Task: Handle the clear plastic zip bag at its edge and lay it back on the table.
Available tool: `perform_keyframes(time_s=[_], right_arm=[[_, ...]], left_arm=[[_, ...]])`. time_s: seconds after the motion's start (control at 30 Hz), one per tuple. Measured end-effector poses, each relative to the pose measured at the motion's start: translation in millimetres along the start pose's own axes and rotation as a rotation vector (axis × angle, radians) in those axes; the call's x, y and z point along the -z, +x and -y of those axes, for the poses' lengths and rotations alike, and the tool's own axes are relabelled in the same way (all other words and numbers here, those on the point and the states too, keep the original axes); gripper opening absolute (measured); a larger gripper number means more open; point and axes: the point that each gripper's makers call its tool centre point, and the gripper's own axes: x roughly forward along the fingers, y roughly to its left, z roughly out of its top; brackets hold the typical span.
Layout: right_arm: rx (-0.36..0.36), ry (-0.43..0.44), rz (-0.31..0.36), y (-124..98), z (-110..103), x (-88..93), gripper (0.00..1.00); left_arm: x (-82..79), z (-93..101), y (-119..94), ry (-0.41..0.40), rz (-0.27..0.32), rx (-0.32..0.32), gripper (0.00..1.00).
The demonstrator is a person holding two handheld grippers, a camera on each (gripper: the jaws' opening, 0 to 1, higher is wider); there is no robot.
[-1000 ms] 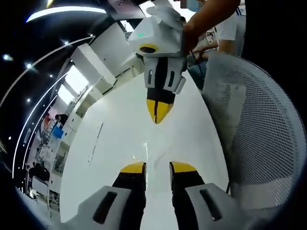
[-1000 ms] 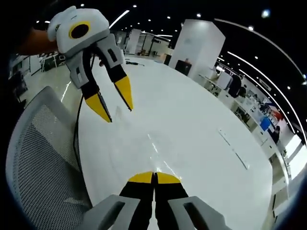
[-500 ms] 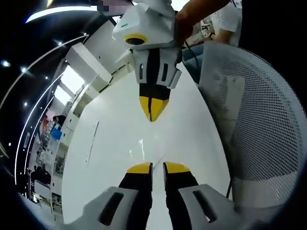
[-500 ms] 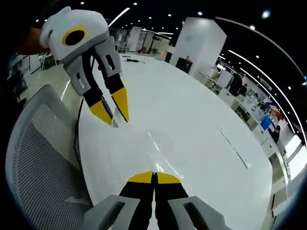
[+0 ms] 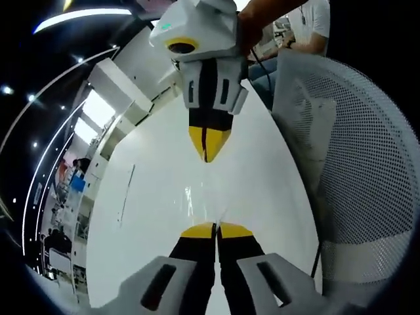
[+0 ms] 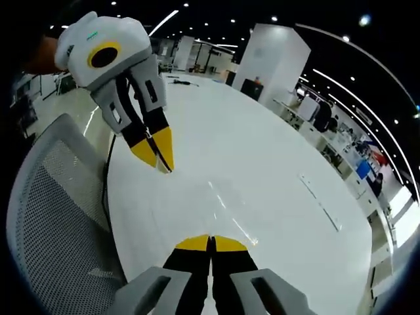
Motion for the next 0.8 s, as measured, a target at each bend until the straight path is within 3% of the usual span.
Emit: perform_keyframes(time_s=[0.17,0.47,0.8], right_arm=[[0.003,-0.031,0.013,-3,-1,-0.3,0.0],[0.016,-0.01,0.031,-14,2,1.1,0.08],[0.033,0.097,0.069,-26,-2,12.2,0.23]], left_arm=[[2.6,0.8,1,0.005,-0.003,0.007,0.0],[15.9,6.3,7,0.02,-0.024,0.021,0.0],[27.5,8.2,13,0.004,-0.034,0.012,0.0]])
